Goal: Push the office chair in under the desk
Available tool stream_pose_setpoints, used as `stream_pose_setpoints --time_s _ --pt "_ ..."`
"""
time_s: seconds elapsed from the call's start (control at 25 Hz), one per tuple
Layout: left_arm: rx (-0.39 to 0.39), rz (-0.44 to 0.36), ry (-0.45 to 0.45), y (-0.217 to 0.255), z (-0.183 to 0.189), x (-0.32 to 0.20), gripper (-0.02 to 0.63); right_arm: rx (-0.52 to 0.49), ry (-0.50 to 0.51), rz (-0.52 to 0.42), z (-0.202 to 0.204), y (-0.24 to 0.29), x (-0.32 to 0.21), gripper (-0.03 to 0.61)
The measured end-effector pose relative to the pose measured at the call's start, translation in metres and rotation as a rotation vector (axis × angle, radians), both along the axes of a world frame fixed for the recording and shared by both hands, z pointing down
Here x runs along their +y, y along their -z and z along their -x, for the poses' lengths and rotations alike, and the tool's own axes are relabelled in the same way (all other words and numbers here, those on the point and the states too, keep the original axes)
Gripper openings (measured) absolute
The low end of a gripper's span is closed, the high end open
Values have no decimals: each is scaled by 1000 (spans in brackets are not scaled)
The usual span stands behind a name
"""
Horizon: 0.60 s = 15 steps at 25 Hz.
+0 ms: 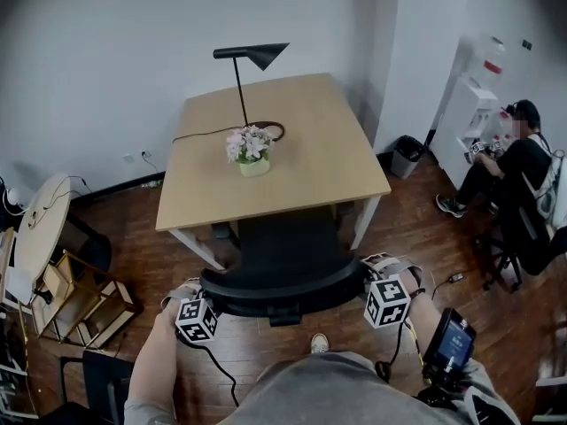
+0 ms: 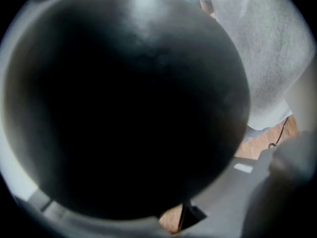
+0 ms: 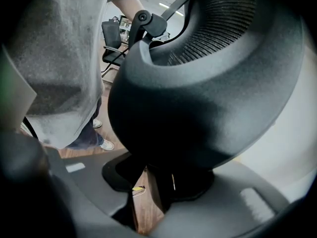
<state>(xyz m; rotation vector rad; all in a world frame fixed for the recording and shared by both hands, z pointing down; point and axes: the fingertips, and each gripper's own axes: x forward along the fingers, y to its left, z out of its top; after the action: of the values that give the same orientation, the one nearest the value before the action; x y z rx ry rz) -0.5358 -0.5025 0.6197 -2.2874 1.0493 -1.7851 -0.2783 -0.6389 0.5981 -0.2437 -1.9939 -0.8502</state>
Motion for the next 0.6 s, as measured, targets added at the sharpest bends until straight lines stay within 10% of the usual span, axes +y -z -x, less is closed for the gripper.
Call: stream_pose_setpoints --time_s 0.6 --pt "1 -6 4 -1 42 -79 141 -2 19 14 45 -3 -78 158"
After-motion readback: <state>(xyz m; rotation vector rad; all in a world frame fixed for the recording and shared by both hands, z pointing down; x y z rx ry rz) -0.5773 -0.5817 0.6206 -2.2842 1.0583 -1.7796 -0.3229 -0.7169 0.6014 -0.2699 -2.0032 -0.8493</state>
